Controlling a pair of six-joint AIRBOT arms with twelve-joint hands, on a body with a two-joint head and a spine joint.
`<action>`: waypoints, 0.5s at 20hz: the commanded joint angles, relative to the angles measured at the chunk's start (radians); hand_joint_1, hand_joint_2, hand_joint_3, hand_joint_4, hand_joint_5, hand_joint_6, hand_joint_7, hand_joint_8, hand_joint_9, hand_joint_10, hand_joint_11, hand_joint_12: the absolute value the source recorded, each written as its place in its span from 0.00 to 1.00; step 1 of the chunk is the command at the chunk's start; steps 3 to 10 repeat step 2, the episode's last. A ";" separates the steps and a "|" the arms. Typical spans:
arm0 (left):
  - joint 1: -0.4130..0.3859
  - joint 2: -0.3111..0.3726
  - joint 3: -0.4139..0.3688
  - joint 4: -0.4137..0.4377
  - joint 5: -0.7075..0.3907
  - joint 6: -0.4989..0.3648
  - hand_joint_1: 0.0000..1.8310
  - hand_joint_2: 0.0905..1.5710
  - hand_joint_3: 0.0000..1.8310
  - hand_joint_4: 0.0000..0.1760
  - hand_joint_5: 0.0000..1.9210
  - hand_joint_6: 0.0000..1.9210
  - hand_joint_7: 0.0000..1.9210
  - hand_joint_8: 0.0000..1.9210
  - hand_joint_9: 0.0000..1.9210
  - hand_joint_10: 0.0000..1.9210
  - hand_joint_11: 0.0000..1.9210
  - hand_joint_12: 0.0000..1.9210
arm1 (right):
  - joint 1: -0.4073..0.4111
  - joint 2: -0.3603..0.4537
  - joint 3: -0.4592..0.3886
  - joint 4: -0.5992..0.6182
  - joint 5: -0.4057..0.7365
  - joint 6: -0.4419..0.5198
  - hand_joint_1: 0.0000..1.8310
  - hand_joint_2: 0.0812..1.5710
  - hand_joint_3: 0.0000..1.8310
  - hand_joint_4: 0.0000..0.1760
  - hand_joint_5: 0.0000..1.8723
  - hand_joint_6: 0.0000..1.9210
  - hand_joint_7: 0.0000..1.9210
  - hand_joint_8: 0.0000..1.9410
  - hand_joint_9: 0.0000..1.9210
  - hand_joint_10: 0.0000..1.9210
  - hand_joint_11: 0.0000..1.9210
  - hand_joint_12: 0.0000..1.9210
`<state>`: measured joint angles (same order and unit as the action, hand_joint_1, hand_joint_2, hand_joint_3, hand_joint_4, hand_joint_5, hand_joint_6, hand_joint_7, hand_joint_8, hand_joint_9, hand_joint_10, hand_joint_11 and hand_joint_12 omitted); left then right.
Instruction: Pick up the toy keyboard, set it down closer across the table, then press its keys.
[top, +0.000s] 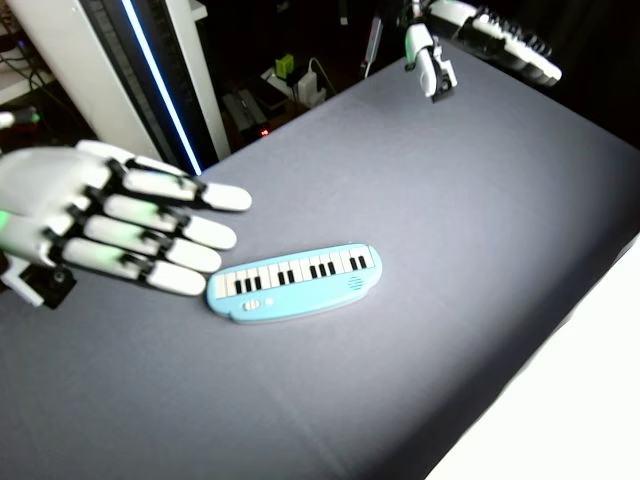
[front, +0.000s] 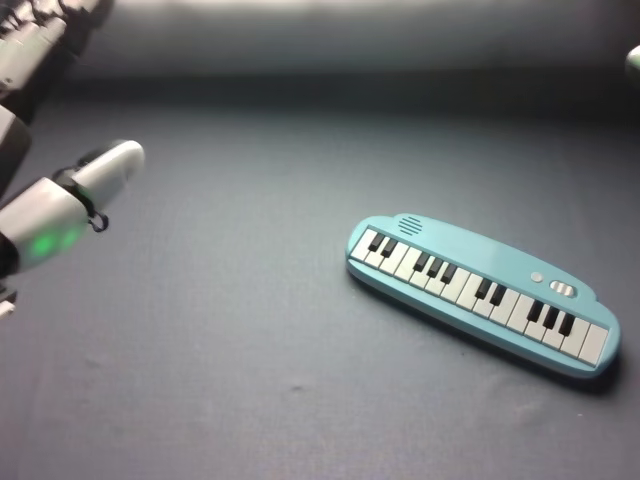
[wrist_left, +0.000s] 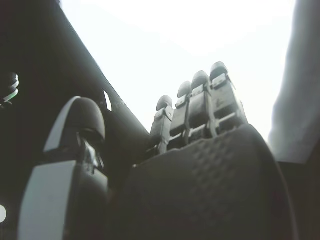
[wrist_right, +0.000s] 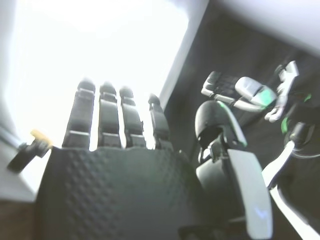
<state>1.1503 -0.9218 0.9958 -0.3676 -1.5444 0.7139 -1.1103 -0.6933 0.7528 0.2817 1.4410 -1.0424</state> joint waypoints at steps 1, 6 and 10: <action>-0.007 0.011 -0.001 0.017 -0.175 -0.002 0.29 0.87 0.00 0.96 0.00 0.00 0.00 0.00 0.00 0.00 0.00 0.00 | -0.004 0.017 -0.005 0.012 0.222 0.012 0.09 0.87 0.00 0.12 0.00 0.00 0.00 0.00 0.00 0.00 0.00 0.00; -0.007 0.019 -0.006 0.018 -0.184 -0.003 0.33 0.88 0.00 0.90 0.00 0.00 0.00 0.00 0.00 0.00 0.00 0.00 | -0.027 0.024 -0.010 0.021 0.265 0.023 0.09 0.88 0.00 0.01 0.00 0.00 0.00 0.00 0.00 0.00 0.00 0.00; -0.007 0.019 -0.006 0.018 -0.184 -0.003 0.33 0.88 0.00 0.90 0.00 0.00 0.00 0.00 0.00 0.00 0.00 0.00 | -0.027 0.024 -0.010 0.021 0.265 0.023 0.09 0.88 0.00 0.01 0.00 0.00 0.00 0.00 0.00 0.00 0.00 0.00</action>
